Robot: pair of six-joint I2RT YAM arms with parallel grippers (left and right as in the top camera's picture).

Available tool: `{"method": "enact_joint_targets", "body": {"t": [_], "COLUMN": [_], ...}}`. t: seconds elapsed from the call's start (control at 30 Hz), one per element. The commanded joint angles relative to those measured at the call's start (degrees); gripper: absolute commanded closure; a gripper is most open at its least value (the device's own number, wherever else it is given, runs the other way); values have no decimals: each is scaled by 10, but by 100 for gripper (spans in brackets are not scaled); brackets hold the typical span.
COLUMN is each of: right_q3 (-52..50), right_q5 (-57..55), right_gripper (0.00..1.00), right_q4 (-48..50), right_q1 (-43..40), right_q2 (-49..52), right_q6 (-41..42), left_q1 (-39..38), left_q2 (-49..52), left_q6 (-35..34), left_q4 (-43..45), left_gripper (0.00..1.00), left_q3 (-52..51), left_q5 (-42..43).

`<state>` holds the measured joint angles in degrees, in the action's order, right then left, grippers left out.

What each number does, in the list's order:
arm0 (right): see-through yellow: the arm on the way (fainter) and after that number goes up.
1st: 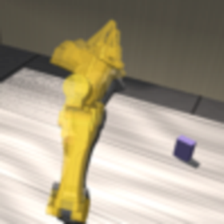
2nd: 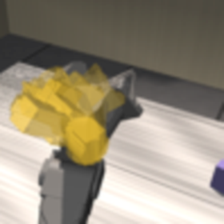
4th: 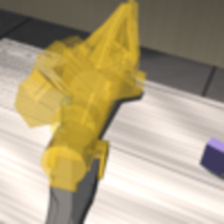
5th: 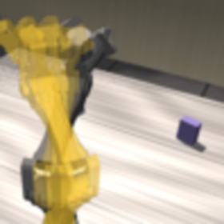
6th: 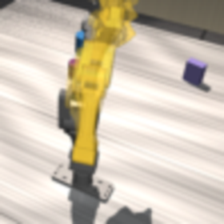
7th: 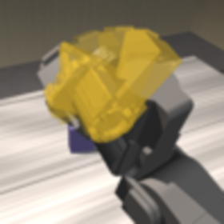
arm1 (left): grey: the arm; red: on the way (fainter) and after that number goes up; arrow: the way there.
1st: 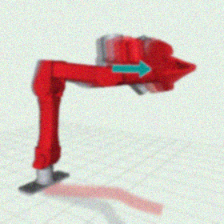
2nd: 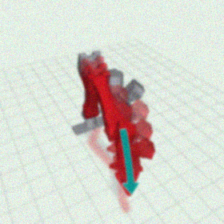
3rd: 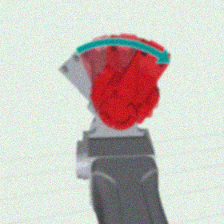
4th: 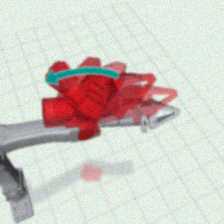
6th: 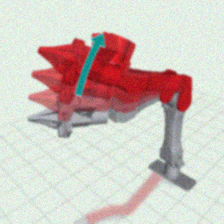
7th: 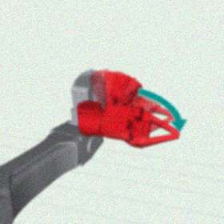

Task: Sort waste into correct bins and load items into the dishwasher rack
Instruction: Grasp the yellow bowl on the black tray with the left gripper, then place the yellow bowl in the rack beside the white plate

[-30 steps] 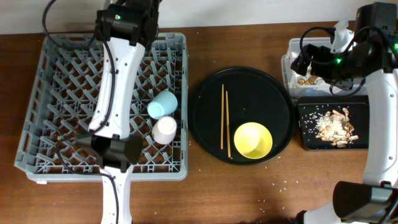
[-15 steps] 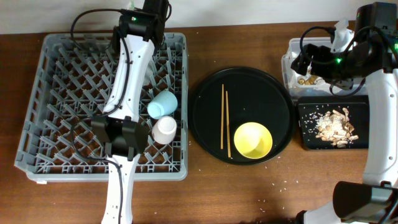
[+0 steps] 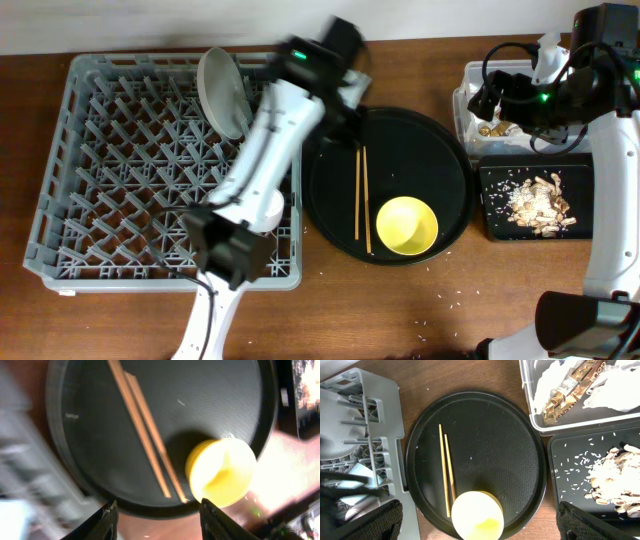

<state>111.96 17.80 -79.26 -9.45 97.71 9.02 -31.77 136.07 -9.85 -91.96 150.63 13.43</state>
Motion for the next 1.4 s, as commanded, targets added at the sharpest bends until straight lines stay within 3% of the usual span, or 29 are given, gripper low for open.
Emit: {"method": "enact_joint_targets", "body": {"t": [0.0, 0.27, 0.3, 0.43, 0.53, 0.67, 0.77, 0.83, 0.93, 1.0, 1.13, 1.27, 1.37], "right_q3": [3, -10, -12, -12, -12, -12, -12, -12, -12, -12, -12, -12, -12], "right_q5": [-5, -5, -5, -5, -5, -5, -5, -5, -5, -5, -5, -5, -5], "right_gripper": [1, 1, 1, 2, 1, 1, 2, 1, 2, 2, 2, 2, 1], "right_q4": [1, 2, 2, 2, 1, 2, 2, 2, 2, 2, 2, 2, 2], "right_q1": [1, 1, 1, 1, 1, 1, 1, 1, 1, 1, 1, 1, 1], "right_q2": [2, 2, 2, 2, 2, 2, 2, 2, 2, 2, 2, 2, 2], "right_q6": [0, 0, 0, 0, 0, 0, 0, 0, 0, 0, 0, 0, 0], "left_q1": [-63, -136, -140, -140, -136, -87, -44, -26, 5, 33, 52, 36, 28], "left_q2": [-1, -1, -1, -1, -6, -51, -68, -68, -51, -26, 41, 78, 84], "left_q6": [-25, -24, -24, -25, -24, -25, -40, -51, -45, -22, -23, -23, -23], "left_q4": [78, 216, 230, 240, 225, 121, 116, 148, 245, 285, 298, 298, 296], "left_gripper": [48, 49, 52, 98, 99, 99, 99, 99, 99, 99, 100, 100, 100], "left_q3": [-120, -313, -325, -337, -328, -189, -95, -83, -93, -102, -103, -104, -104], "left_q5": [21, 22, 22, 1, -28, -231, -514, -692, -866, -874, -1001, -992, -920]}}
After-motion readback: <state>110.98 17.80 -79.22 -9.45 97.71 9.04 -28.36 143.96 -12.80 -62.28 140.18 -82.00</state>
